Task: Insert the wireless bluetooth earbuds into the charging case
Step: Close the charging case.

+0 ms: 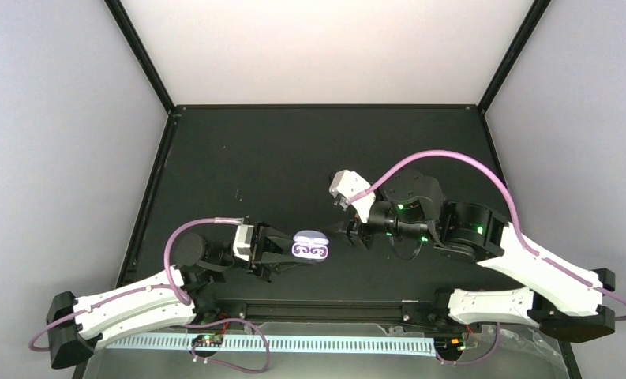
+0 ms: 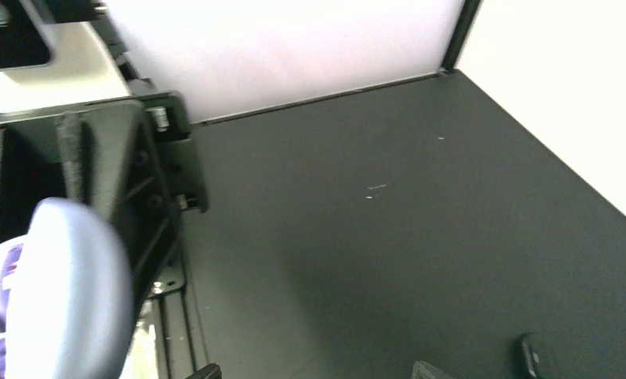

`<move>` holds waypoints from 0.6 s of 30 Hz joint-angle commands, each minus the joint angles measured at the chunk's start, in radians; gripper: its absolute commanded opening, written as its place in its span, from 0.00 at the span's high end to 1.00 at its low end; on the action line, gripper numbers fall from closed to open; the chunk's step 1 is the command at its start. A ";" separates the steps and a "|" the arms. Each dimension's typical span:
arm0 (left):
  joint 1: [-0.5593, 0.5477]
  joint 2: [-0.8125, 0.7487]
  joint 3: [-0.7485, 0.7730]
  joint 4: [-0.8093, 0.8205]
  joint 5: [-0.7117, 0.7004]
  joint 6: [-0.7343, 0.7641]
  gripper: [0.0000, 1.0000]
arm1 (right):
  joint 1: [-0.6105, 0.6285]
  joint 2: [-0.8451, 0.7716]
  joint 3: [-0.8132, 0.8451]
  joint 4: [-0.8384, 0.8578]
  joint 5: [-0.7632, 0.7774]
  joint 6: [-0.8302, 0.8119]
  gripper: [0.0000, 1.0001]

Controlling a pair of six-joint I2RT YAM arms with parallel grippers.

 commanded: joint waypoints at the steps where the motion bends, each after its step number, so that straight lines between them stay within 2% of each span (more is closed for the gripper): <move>1: -0.004 -0.010 0.048 -0.049 0.010 0.049 0.98 | -0.005 -0.034 0.010 0.027 -0.144 -0.007 0.38; 7: -0.004 0.021 0.053 -0.034 0.011 0.034 0.98 | -0.005 -0.031 0.014 0.039 -0.252 -0.018 0.38; 13: -0.004 0.028 0.058 -0.042 0.002 0.044 0.98 | -0.005 -0.040 -0.009 0.055 -0.256 -0.021 0.38; 15: -0.004 0.027 0.058 -0.058 -0.020 0.046 0.99 | -0.005 -0.050 -0.027 0.072 -0.197 -0.003 0.38; 18: -0.003 0.017 0.052 -0.141 -0.176 0.035 0.98 | -0.007 -0.084 -0.081 0.125 0.115 0.065 0.35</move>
